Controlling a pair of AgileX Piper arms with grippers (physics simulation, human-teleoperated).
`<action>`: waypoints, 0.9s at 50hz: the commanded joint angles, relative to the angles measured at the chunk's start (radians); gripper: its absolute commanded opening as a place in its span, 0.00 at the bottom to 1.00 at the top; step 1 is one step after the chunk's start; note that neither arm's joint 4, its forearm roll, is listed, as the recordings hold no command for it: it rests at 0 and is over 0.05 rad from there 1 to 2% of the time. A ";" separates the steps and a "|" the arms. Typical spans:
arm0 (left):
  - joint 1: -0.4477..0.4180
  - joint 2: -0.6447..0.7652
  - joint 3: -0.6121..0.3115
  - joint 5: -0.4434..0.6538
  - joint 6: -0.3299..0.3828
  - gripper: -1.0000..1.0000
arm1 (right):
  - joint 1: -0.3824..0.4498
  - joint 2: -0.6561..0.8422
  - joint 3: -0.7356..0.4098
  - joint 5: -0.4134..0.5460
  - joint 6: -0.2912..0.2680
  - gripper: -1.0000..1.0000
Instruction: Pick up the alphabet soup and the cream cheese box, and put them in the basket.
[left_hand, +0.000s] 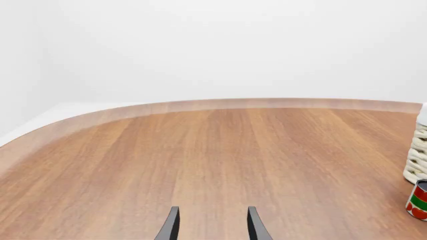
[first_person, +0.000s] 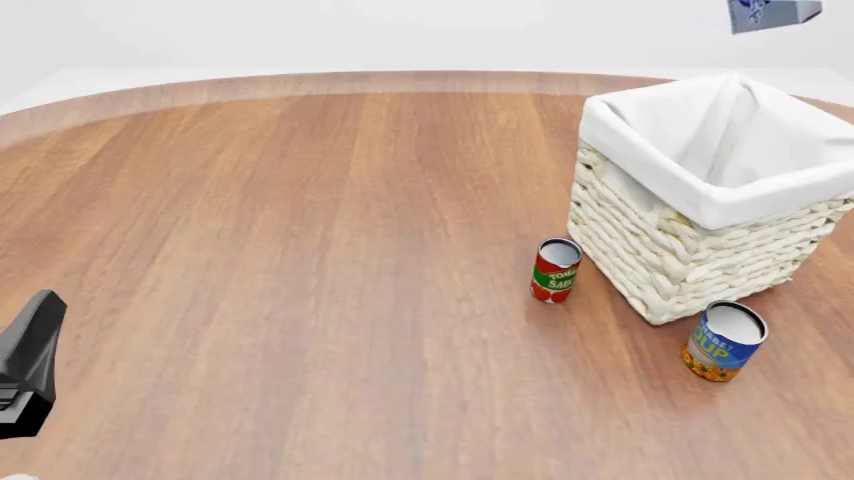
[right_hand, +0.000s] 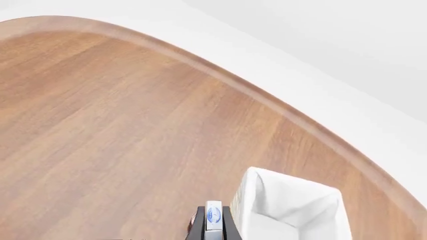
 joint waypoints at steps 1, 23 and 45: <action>0.000 0.000 0.000 0.000 0.000 1.00 | -0.041 -0.023 0.006 0.006 0.007 0.00; 0.000 0.000 0.000 0.000 0.000 1.00 | -0.162 -0.020 0.106 -0.080 0.014 0.00; 0.000 0.000 0.000 0.000 0.000 1.00 | -0.250 0.038 0.186 -0.157 0.009 0.00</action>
